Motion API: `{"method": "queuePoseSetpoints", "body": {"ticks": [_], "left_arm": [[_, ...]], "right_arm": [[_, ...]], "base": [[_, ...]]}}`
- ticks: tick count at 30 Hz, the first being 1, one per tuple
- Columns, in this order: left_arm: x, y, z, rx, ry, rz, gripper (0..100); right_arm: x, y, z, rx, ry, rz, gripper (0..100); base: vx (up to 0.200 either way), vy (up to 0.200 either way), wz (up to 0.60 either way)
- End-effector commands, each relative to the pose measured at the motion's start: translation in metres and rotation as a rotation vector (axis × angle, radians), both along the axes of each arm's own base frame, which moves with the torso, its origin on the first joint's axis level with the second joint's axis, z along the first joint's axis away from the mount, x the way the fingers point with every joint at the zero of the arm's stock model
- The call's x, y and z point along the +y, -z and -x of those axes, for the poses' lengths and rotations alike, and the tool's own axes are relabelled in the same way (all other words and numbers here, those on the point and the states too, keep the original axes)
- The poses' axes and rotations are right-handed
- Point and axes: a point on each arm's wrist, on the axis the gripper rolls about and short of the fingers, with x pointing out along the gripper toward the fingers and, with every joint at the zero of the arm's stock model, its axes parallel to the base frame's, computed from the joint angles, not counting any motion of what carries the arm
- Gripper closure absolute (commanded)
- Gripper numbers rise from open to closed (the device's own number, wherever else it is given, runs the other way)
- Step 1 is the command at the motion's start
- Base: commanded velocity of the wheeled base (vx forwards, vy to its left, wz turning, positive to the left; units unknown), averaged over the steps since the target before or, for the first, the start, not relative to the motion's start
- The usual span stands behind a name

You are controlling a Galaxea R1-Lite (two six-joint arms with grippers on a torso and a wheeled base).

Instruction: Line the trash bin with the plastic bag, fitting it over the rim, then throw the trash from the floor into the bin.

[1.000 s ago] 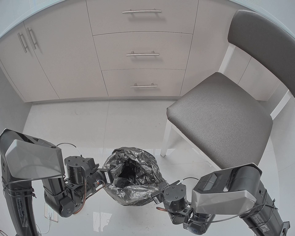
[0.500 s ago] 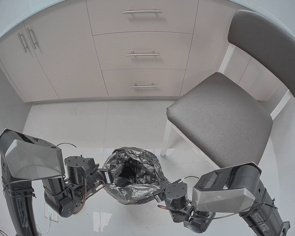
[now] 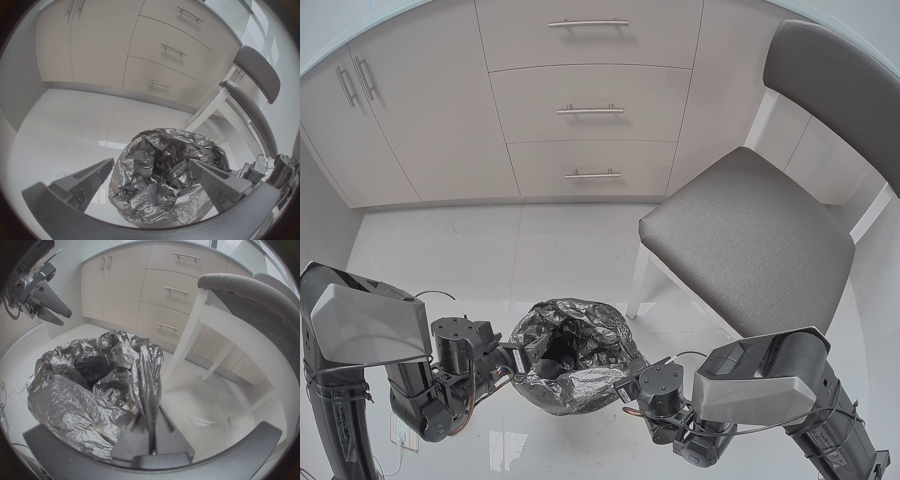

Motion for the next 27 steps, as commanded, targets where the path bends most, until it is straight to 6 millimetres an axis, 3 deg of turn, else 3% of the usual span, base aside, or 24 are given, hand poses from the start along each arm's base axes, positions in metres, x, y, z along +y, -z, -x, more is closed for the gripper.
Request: {"method": "queuePoseSetpoints", "body": {"ticks": [1, 11, 12, 22, 27], "left_arm": [[0.0, 0.0, 0.0, 0.001, 0.0, -0.001, 0], [0.0, -0.001, 0.0, -0.003, 0.0, 0.003, 0], [0.0, -0.001, 0.0, -0.004, 0.0, 0.003, 0], [0.0, -0.001, 0.0, -0.003, 0.0, 0.003, 0], [0.0, -0.001, 0.0, -0.003, 0.0, 0.003, 0]], "right_arm": [[-0.001, -0.001, -0.001, -0.01, 0.003, -0.011, 100], [-0.001, 0.0, -0.001, -0.012, 0.009, 0.0, 100], [-0.002, 0.0, -0.001, -0.012, 0.01, 0.0, 0], [-0.001, -0.003, 0.0, -0.012, 0.008, -0.005, 0], [0.003, -0.015, 0.003, -0.033, -0.006, -0.025, 0]], "base": [[0.0, 0.0, 0.0], [0.0, 0.0, 0.0], [0.0, 0.0, 0.0], [0.0, 0.0, 0.0], [0.0, 0.0, 0.0]]}}
